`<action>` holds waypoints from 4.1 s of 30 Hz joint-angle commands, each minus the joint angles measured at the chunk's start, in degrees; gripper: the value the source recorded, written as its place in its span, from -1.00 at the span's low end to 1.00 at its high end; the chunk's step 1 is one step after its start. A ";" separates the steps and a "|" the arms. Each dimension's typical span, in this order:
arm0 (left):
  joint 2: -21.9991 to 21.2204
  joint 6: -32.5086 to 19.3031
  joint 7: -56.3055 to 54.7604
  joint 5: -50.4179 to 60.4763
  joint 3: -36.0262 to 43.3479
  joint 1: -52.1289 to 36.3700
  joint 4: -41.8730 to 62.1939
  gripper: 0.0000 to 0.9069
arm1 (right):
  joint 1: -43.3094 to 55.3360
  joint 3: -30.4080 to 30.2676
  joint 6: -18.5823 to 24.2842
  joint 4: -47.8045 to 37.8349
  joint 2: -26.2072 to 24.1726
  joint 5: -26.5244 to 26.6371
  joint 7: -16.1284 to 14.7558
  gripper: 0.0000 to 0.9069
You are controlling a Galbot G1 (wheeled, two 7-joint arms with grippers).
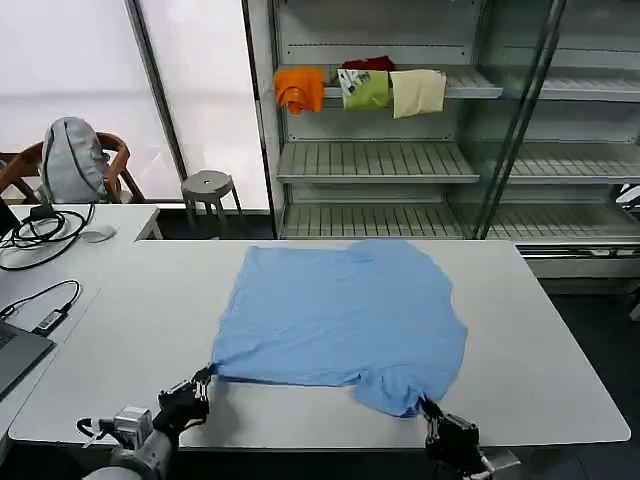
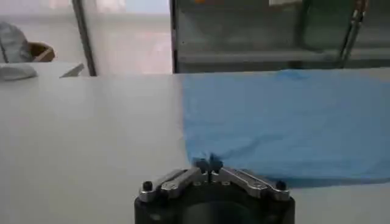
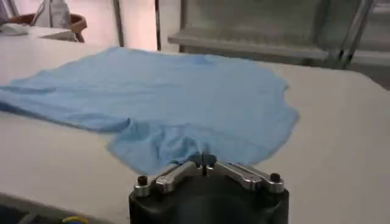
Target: Fold and organize the clothes.
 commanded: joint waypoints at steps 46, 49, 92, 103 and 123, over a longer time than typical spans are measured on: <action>1.09 -3.34 8.33 -8.13 6.67 -24.48 24.10 -0.98 | 33.06 -9.76 2.63 -27.39 3.47 -3.57 -4.78 -1.00; 1.23 -3.53 8.53 -8.10 7.16 -25.04 24.84 -0.98 | 32.64 -9.74 2.50 -27.57 3.43 -4.03 -4.69 -1.00; 6.80 5.15 3.44 -2.82 3.35 -12.57 10.51 1.00 | 19.63 -1.83 -5.25 -14.25 -0.81 3.12 -0.99 1.00; 5.55 5.16 -1.39 -4.17 6.03 -15.63 13.88 1.00 | 15.85 0.38 -6.21 -15.10 -0.41 3.33 1.07 0.76; 5.34 5.14 -0.96 -3.80 7.83 -17.22 15.72 -0.98 | 17.88 -0.90 -5.80 -19.23 0.67 6.04 0.80 -1.00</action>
